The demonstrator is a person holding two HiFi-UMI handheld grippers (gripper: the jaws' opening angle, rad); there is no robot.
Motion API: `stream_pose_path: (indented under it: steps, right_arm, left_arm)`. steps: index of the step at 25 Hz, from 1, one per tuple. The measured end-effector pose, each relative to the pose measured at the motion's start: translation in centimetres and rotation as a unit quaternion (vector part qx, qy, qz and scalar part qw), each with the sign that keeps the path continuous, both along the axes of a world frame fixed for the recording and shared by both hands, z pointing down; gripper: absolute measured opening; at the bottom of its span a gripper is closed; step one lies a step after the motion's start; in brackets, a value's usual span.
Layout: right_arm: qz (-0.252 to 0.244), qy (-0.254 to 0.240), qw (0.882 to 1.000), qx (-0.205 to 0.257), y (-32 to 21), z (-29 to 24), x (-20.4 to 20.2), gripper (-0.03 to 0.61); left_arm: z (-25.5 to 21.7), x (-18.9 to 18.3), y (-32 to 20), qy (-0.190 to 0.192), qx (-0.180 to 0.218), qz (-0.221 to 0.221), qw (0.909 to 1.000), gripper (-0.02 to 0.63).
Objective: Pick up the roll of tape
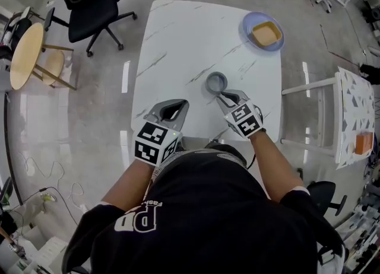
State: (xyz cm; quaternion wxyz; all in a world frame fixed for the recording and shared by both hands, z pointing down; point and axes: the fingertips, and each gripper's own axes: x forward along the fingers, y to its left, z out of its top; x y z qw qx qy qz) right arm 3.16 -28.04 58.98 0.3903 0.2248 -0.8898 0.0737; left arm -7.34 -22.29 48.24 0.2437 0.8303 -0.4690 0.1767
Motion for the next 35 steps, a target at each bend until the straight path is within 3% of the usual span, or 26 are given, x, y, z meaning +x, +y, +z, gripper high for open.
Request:
stream_pose_path:
  steps: [9,19,35]
  right_arm:
    - [-0.050,0.068,0.996,-0.005,-1.2,4.6,-1.3,0.044]
    - [-0.074,0.131,0.988,-0.029,-2.1,8.1,-2.2,0.046]
    - [-0.118,0.194,0.973,-0.046,-2.2,11.7,-2.6,0.046]
  left_arm:
    - [0.3,-1.6,0.6,0.003,-0.003,-0.031,0.9995,0.055]
    - [0.6,-3.1,1.0,0.005,-0.011,-0.053,0.9985,0.055]
    - [1.0,-4.6,1.6,0.005,-0.020,-0.074,0.9970,0.055]
